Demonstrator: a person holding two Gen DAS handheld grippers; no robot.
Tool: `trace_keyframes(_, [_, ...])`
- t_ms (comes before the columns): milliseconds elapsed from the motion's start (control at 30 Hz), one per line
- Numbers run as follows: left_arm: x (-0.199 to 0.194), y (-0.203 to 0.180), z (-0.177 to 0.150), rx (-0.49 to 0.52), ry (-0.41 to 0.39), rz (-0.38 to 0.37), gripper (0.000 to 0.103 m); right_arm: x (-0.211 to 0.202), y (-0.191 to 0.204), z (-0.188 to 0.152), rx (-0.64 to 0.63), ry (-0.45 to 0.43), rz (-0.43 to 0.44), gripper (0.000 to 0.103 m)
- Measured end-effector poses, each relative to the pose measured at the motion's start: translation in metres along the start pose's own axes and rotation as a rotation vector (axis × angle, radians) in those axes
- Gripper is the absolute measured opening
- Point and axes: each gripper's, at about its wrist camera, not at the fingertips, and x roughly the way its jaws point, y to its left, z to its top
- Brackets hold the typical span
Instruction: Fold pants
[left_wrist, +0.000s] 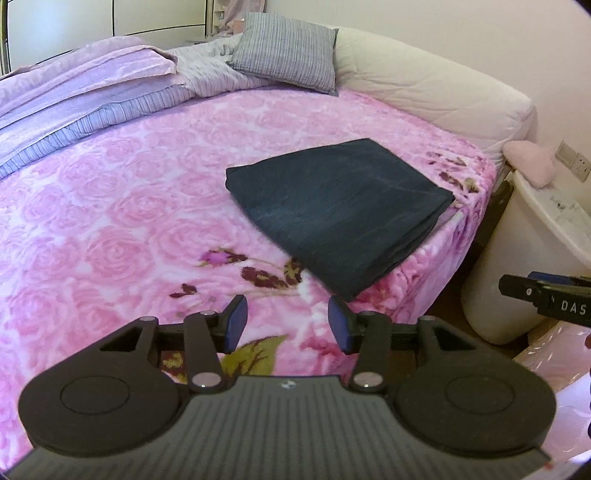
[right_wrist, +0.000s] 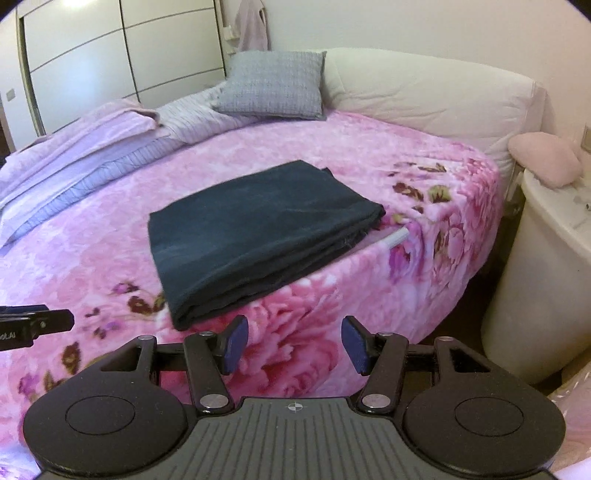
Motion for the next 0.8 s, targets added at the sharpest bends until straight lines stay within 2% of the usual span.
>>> trace_keyframes(100, [0.001,0.006,-0.001,-0.032,-0.002,-0.023,0.044,-0.001,-0.003,-0.003,0.011,-0.002,0.004,0.053])
trace_keyframes(200, [0.017,0.020,-0.002,-0.129,0.015,-0.089,0.046,0.007,-0.014,-0.004,0.044,0.010,-0.006,0.053])
trace_keyframes(367, [0.083,0.053,-0.001,-0.414,0.051,-0.240,0.047,0.032,-0.042,-0.004,0.102,0.040,-0.024,0.053])
trace_keyframes(467, [0.130,0.068,-0.001,-0.586,0.065,-0.304,0.045,0.058,-0.064,-0.004,0.134,0.073,-0.050,0.053])
trace_keyframes(600, [0.186,0.077,-0.002,-0.754,0.078,-0.371,0.045,0.090,-0.095,-0.001,0.179,0.108,-0.099,0.053])
trace_keyframes(700, [0.202,0.073,0.002,-0.790,0.029,-0.416,0.043,0.109,-0.119,0.003,0.213,0.117,-0.133,0.053])
trace_keyframes(733, [0.207,0.070,0.003,-0.794,0.023,-0.413,0.040,0.114,-0.124,0.004,0.222,0.118,-0.141,0.053])
trace_keyframes(767, [0.209,0.067,0.005,-0.790,0.015,-0.400,0.028,0.119,-0.130,0.006,0.231,0.119,-0.149,0.053])
trace_keyframes(800, [0.210,0.066,0.005,-0.783,0.007,-0.394,0.022,0.123,-0.134,0.007,0.238,0.120,-0.154,0.053])
